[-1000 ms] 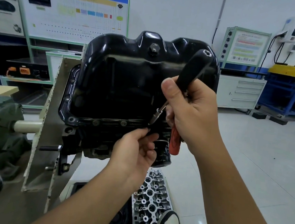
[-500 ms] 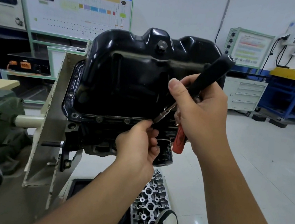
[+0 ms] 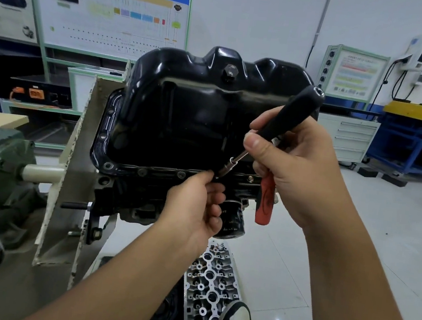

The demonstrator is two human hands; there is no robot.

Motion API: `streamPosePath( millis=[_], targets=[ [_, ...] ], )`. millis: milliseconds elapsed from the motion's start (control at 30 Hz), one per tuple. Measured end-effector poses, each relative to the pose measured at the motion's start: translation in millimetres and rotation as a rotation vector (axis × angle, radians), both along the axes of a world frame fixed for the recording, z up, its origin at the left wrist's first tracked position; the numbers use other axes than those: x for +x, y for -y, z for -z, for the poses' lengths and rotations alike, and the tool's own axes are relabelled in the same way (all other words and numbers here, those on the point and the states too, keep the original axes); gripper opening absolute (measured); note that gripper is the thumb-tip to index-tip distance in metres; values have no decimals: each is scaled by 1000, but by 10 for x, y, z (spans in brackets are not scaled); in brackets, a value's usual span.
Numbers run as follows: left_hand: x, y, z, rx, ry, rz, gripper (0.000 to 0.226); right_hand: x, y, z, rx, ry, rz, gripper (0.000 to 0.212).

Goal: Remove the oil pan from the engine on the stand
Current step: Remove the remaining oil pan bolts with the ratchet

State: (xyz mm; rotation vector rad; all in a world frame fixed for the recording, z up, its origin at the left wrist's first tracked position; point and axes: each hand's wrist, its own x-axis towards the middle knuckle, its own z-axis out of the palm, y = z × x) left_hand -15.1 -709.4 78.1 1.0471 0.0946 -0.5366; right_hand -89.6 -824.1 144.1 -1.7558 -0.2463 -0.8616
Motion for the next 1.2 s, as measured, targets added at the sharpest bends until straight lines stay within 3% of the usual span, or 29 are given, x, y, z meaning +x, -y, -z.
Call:
streamPosePath(
  millis=[100, 167, 267, 333, 467, 833, 1200],
  targets=[
    [-94, 27, 70, 62, 245, -176, 32, 4, 6, 12, 28, -4, 5, 16],
    [-118, 16, 115, 165, 614, -337, 25, 15, -5, 15, 63, 2, 20, 17],
    [-34, -75, 112, 497, 1277, -535, 10, 12, 7, 11, 103, -12, 16, 21],
    [41, -118, 97, 700, 1469, -517, 11, -2, 25, 3, 117, -30, -11, 24],
    [85, -117, 63, 859, 1519, -427, 10, -17, 21, -7, 131, -23, -10, 23],
    [73, -56, 25, 845, 1368, -443, 12, 36, 46, -15, 380, 90, -11, 21],
    [14, -1, 14, 1091, 1453, -369, 13, 52, 50, 3, 382, 74, 54, 21]
  ],
)
